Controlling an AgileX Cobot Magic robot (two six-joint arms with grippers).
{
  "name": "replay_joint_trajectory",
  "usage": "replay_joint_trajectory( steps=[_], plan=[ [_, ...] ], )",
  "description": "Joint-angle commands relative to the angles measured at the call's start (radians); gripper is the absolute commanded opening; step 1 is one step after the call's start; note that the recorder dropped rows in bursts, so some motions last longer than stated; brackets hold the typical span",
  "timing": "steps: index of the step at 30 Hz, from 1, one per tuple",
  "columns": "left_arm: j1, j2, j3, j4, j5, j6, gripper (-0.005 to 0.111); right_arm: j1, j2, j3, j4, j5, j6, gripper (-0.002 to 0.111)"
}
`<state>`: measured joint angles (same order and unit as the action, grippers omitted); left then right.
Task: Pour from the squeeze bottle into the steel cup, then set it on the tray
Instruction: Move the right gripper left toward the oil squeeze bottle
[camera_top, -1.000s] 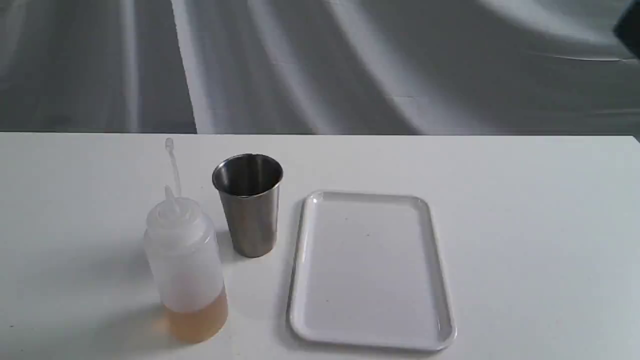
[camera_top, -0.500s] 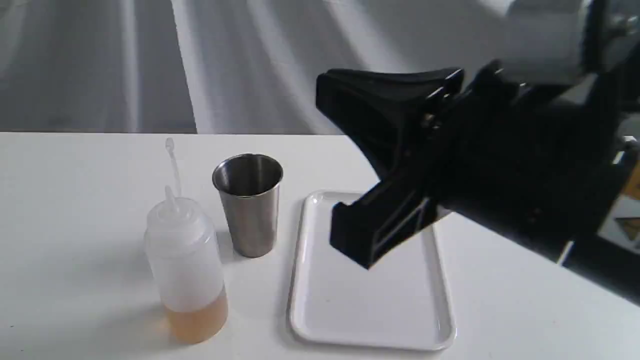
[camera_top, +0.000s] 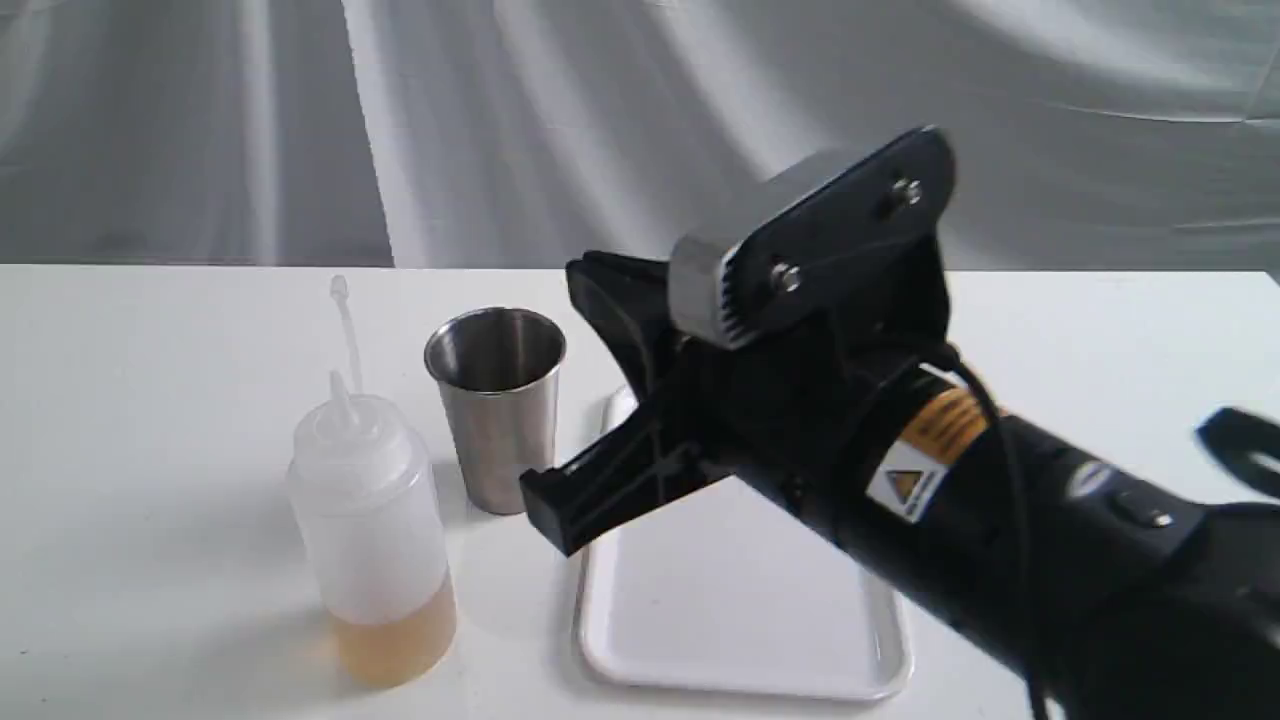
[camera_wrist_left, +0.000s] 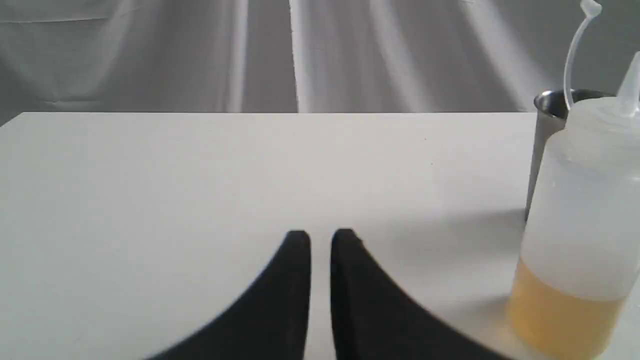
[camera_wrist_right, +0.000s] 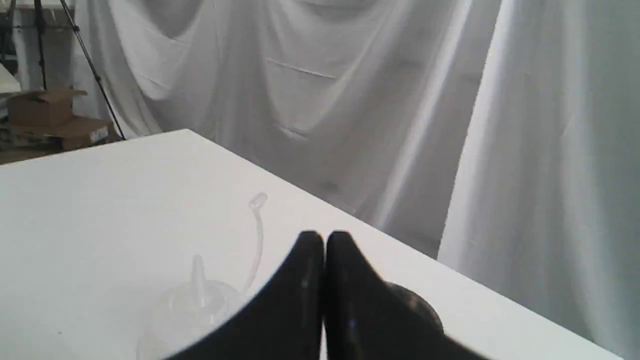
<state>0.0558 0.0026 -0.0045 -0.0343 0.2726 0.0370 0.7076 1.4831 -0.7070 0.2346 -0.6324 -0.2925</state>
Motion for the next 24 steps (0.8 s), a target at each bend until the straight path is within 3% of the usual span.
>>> replay_joint_trajectory(
  steps=[1,18,21,24],
  plan=[
    [-0.002,-0.003,0.004,0.000,-0.007,-0.001,0.008,0.001,0.101,-0.005,-0.019,-0.126,-0.014,0.000],
    [-0.002,-0.003,0.004,0.000,-0.007,-0.003,0.008,0.001,0.408,-0.005,-0.071,-0.374,0.046,0.001],
    [-0.002,-0.003,0.004,0.000,-0.007,-0.003,0.008,0.001,0.429,-0.005,-0.075,-0.388,0.043,0.013],
    [-0.002,-0.003,0.004,0.000,-0.007,-0.001,0.008,0.001,0.441,-0.005,-0.079,-0.405,0.028,0.043]
  ],
)
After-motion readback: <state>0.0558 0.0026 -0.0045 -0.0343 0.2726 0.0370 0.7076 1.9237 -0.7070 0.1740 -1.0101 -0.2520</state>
